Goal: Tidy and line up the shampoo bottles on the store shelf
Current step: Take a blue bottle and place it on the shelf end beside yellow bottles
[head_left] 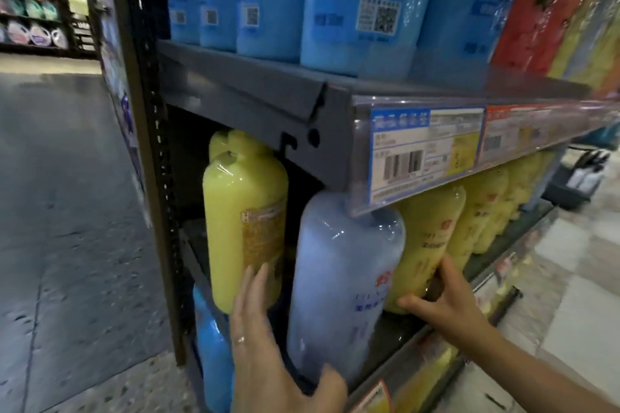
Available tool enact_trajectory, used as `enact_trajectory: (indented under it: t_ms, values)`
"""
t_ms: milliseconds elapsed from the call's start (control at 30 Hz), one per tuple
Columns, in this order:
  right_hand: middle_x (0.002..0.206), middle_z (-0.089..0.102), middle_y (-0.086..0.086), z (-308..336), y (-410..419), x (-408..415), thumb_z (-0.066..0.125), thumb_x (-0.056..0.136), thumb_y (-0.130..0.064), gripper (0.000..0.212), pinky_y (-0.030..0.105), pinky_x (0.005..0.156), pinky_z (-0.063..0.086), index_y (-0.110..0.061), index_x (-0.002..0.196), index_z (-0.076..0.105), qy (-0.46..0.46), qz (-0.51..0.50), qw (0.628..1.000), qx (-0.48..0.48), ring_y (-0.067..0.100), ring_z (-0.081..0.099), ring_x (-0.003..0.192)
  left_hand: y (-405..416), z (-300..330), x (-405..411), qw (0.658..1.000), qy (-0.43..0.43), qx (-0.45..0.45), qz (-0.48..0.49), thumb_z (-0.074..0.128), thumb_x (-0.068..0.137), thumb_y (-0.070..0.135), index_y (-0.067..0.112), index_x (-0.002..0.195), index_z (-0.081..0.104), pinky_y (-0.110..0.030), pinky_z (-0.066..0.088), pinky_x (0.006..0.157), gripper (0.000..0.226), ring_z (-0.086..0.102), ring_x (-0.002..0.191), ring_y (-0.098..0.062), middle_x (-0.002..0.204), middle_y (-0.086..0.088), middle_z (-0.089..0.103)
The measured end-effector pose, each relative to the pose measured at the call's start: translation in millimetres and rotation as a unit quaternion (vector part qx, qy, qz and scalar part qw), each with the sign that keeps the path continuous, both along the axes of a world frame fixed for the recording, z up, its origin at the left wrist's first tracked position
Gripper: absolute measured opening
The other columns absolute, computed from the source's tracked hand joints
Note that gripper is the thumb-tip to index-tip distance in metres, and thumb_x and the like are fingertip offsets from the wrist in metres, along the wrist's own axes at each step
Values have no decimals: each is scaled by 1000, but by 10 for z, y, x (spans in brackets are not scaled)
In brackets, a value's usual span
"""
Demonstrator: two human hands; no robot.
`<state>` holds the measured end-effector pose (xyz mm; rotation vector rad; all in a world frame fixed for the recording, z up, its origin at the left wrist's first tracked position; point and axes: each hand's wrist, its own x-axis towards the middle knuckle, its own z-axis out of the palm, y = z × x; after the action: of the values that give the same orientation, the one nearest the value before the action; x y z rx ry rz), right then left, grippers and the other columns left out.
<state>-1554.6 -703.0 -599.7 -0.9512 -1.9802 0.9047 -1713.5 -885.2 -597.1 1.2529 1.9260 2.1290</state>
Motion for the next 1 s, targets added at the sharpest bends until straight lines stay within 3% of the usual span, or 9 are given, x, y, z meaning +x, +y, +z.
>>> enact_trajectory:
  t_ms: [100, 200, 300, 433, 533, 667, 800, 933, 1000]
  values:
    - [121, 56, -3, -83, -345, 9, 70, 38, -80, 93, 22, 91, 47, -44, 120, 43, 122, -103, 985, 63, 12, 55, 110, -59, -40, -270, 995, 1, 88, 37, 56, 47, 37, 56, 125, 31, -13, 29, 105, 84, 33, 132, -1, 143, 17, 33]
    - [103, 64, -23, -213, -772, -56, 78, 47, -56, 64, 11, 84, 49, -47, 107, 54, 199, -146, 964, 97, 1, 61, 97, 7, -74, -638, 995, -89, 34, 35, 65, 45, 53, 49, 131, 21, -16, 25, 105, 97, 26, 131, 3, 144, 13, 26]
    - [96, 64, -37, -257, -1064, -249, 83, 23, -63, 81, 5, 75, 47, -48, 98, 58, 197, -124, 971, 56, -12, 60, 91, 106, -104, -921, 986, -148, -47, -62, 67, 37, 59, 37, 142, 8, -19, 20, 101, 123, 19, 121, 8, 137, 18, 16]
    - [109, 53, -46, -137, -1247, -498, 75, 9, -78, 109, 2, 86, 41, -54, 111, 49, 138, -108, 985, 3, -22, 49, 104, 217, -125, -1229, 957, -139, -124, -222, 75, 41, 54, 39, 141, 12, -40, 40, 103, 119, 42, 123, -14, 140, 7, 34]
    - [137, 37, -23, -15, -1285, -667, 87, 21, -59, 138, 31, 108, 33, -28, 141, 27, 38, -116, 993, 1, 0, 38, 126, 243, -153, -1301, 949, -126, -149, -249, 78, 43, 56, 36, 138, 21, -45, 48, 95, 112, 51, 114, -18, 128, 2, 47]
    - [141, 43, -4, 9, -1328, -846, 77, 29, -50, 130, 30, 103, 42, -21, 144, 23, 75, -137, 987, -23, 14, 44, 127, 246, -137, -1041, 982, -85, -133, -100, 69, 39, 65, 18, 133, 29, -41, 39, 100, 113, 44, 114, -21, 121, 3, 43]
    - [135, 47, -6, -47, -1421, -981, 75, 33, -51, 122, 28, 96, 44, -21, 142, 27, 135, -185, 973, -23, 11, 48, 121, 238, -55, -726, 988, -41, -150, -8, 56, 49, 71, 16, 125, 26, -46, 36, 95, 99, 43, 110, -36, 121, -21, 48]
    - [127, 43, -9, -101, -1468, -1087, 68, 36, -57, 118, 29, 91, 37, -17, 140, 29, 146, -233, 961, 25, -1, 43, 111, 144, -214, -978, 973, 6, -190, -133, 43, 56, 70, 19, 143, 5, -35, 19, 111, 108, 19, 127, -16, 143, -7, 22]
    - [125, 44, -9, -133, -1452, -1098, 67, 36, -57, 116, 29, 89, 37, -18, 138, 30, 143, -243, 959, 29, 1, 44, 109, 114, -288, -1253, 957, -5, -177, -228, 54, 56, 69, 24, 145, 10, -35, 24, 113, 109, 25, 130, -10, 142, 3, 28]
